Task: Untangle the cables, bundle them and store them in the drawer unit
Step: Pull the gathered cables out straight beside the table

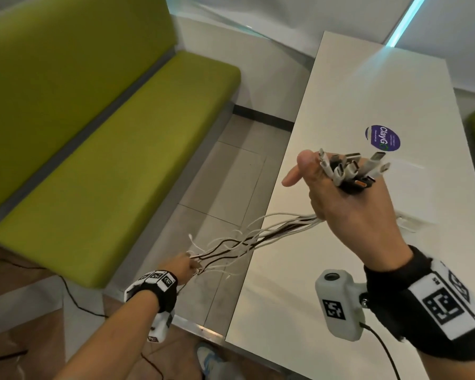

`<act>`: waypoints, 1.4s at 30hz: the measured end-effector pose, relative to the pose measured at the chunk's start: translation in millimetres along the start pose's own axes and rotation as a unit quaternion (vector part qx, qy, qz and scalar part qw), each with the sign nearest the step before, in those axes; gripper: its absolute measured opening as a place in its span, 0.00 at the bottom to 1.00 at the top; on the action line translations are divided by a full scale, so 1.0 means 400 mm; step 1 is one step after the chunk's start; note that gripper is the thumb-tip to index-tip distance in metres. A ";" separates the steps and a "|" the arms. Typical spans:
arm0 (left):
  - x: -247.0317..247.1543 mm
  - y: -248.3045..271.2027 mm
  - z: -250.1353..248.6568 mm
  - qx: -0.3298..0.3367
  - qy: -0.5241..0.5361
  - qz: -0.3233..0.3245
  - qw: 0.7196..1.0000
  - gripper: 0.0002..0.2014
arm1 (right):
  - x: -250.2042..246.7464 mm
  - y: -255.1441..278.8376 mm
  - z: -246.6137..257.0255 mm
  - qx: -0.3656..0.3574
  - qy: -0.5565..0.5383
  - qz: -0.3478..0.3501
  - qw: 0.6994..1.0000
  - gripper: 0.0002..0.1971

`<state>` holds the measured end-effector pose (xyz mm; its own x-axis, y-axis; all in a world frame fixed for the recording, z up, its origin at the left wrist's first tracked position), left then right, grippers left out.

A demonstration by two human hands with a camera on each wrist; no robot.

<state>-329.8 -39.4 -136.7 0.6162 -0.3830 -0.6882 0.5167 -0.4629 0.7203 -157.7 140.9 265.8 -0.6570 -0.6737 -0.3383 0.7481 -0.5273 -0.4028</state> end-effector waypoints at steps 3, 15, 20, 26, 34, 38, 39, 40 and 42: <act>-0.013 0.005 0.002 -0.038 0.061 0.006 0.997 0.14 | -0.020 0.002 -0.009 0.009 -0.002 -0.016 1.000 0.19; 0.032 -0.019 0.039 -0.057 0.013 -0.060 0.996 0.35 | -0.045 -0.009 -0.005 0.010 0.013 -0.028 0.999 0.21; 0.073 -0.036 0.061 -0.072 0.036 -0.021 0.997 0.29 | -0.038 -0.011 -0.005 0.008 0.018 -0.021 1.000 0.20; 0.014 -0.045 0.086 -0.091 0.195 -0.079 0.974 0.17 | -0.027 -0.011 -0.011 0.012 0.029 -0.018 0.999 0.19; -0.056 -0.029 0.083 -0.022 0.402 -0.153 0.903 0.19 | -0.026 -0.016 -0.021 0.011 0.033 -0.018 0.999 0.18; -0.049 -0.042 0.078 -0.023 0.379 -0.135 0.915 0.29 | -0.014 -0.016 -0.020 0.011 0.034 -0.011 0.999 0.18; -0.049 -0.041 0.076 -0.018 0.376 -0.134 0.917 0.29 | -0.013 -0.016 -0.021 0.013 0.038 -0.009 0.999 0.18; -0.050 -0.038 0.075 -0.013 0.378 -0.137 0.915 0.29 | -0.013 -0.016 -0.022 0.013 0.041 -0.006 0.999 0.18; -0.056 -0.030 0.089 -0.011 0.389 -0.166 0.906 0.25 | -0.011 -0.015 -0.024 0.014 0.046 -0.003 0.999 0.18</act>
<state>-370.9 -53.8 -133.1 0.6523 0.4585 -0.6036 0.7572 -0.4293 0.4923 -160.2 152.1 261.5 -0.6656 -0.6210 -0.4139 0.7462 -0.5455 -0.3816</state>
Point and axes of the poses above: each hand's wrist, its own y-axis away from the middle knuckle, its own x-axis out of the palm, z = x × y, the point moved 8 cm from there along -y, towards the middle knuckle, and after that the axes turned 11 degrees about -x, right-handed, at the moved point
